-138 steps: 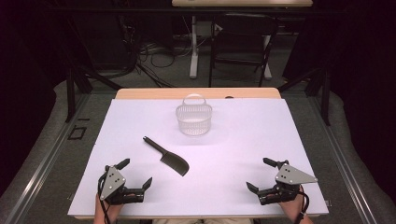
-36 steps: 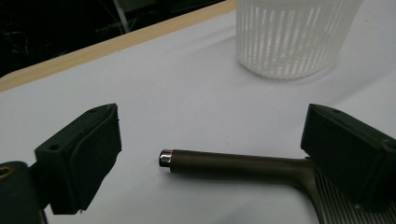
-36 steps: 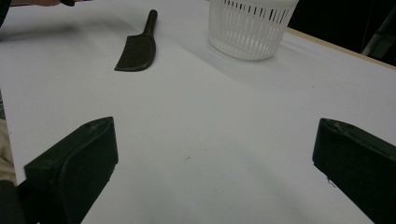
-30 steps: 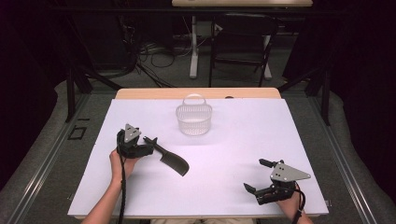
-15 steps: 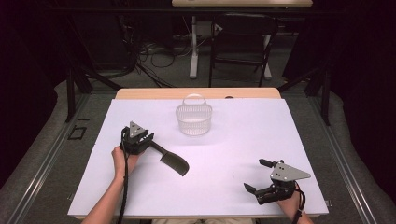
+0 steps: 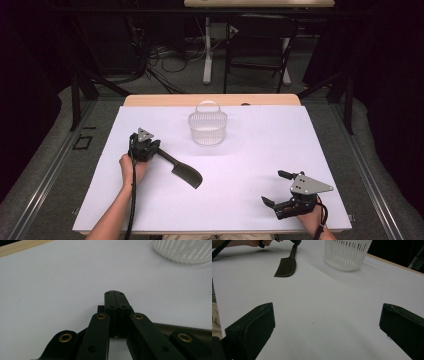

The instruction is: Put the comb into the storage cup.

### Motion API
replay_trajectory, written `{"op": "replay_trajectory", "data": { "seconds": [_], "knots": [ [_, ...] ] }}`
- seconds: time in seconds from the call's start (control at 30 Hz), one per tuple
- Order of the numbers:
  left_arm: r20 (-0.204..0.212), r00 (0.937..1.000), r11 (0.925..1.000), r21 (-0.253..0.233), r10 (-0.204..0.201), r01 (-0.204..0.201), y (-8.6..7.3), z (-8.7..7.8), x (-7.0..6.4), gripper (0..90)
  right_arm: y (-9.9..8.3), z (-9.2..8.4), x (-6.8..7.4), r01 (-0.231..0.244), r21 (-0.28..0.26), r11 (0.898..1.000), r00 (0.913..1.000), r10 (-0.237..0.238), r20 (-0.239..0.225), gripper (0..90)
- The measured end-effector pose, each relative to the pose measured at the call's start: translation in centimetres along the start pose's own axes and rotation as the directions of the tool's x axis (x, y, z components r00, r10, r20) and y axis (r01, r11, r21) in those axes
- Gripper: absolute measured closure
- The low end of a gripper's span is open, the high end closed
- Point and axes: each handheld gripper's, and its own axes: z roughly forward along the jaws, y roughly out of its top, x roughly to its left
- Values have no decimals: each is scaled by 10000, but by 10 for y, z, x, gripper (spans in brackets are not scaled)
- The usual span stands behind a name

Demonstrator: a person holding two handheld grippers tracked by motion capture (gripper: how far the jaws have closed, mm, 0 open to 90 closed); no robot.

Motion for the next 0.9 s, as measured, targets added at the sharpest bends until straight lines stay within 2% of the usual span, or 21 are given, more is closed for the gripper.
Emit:
{"op": "replay_trajectory", "data": {
  "seconds": [0.1,0.13,0.23,0.27,0.5,0.57,0.63,0.9],
  "knots": [
    [27,9999,9998,164,150,-151,0,1,0,898,0,0,0,39,22,10000,10000,-39,4,0],
    [-46,9992,9987,307,406,-405,0,1,-1,898,0,0,0,36,30,10000,10000,-36,2,0],
    [18,9993,9986,391,365,-365,-1,2,0,897,0,0,0,44,45,10000,10000,-44,-3,0],
    [96,9989,9977,495,469,-473,-2,2,0,897,0,-1,0,54,33,10000,10000,-54,12,0],
    [201,9983,9964,638,546,-558,-1,-2,-3,897,0,-2,0,57,35,10000,10000,-57,41,0],
    [278,9965,9927,891,787,-809,-2,-2,-4,897,0,-2,0,48,22,10000,10000,-48,45,0],
    [251,9959,9910,1004,867,-888,-3,-2,-5,895,0,-2,0,53,24,10000,10000,-53,47,0],
    [334,9949,9868,1284,948,-984,-6,-9,-8,891,0,-3,0,100,46,9999,9999,-101,94,0]
  ]
}}
